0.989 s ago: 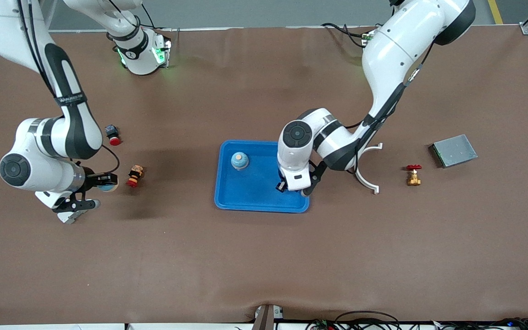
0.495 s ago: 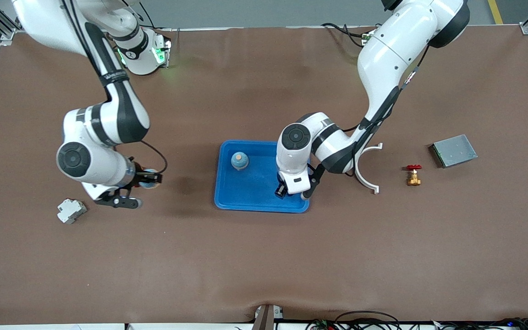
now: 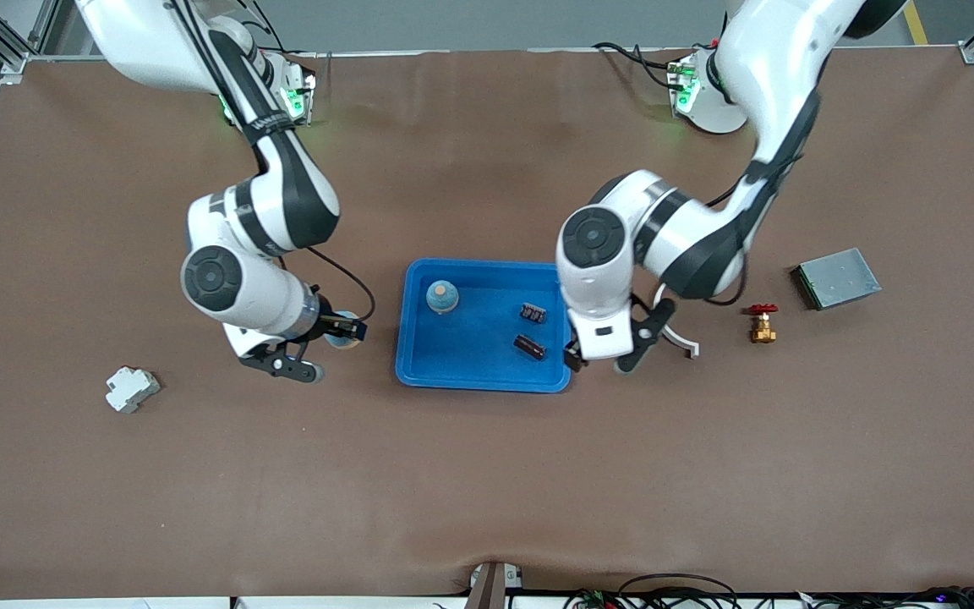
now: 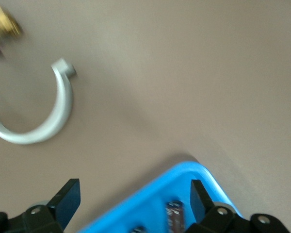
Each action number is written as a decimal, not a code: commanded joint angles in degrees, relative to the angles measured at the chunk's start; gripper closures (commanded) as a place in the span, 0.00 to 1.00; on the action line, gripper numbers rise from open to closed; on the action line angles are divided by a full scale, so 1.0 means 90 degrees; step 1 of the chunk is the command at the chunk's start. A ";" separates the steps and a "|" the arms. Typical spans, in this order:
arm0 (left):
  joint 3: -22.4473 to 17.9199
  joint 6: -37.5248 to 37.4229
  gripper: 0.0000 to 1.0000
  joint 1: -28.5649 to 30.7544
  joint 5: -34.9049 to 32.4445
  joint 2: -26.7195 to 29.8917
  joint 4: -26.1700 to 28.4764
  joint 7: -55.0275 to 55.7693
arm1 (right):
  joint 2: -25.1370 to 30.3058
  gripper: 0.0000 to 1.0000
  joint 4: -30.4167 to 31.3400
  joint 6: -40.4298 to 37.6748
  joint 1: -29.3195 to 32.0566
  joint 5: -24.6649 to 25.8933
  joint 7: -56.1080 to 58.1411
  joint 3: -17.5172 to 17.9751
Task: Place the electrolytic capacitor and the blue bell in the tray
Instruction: 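Lower the bell into the tray with the right gripper while the left gripper withdraws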
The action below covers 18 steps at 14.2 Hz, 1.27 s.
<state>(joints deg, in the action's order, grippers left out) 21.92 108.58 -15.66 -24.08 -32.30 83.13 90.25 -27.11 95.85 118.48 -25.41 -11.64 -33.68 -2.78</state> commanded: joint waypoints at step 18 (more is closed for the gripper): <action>-0.0023 -0.1352 0.00 0.3887 0.1942 0.2554 -0.0231 -0.7690 | -0.1821 0.91 -0.0845 0.1670 -0.1102 -0.0113 -0.1521 -0.0052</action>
<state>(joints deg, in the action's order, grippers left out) 21.47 96.74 18.33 -8.09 -10.62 82.34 25.79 -42.02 90.18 133.48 -34.49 -12.03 -46.56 -2.78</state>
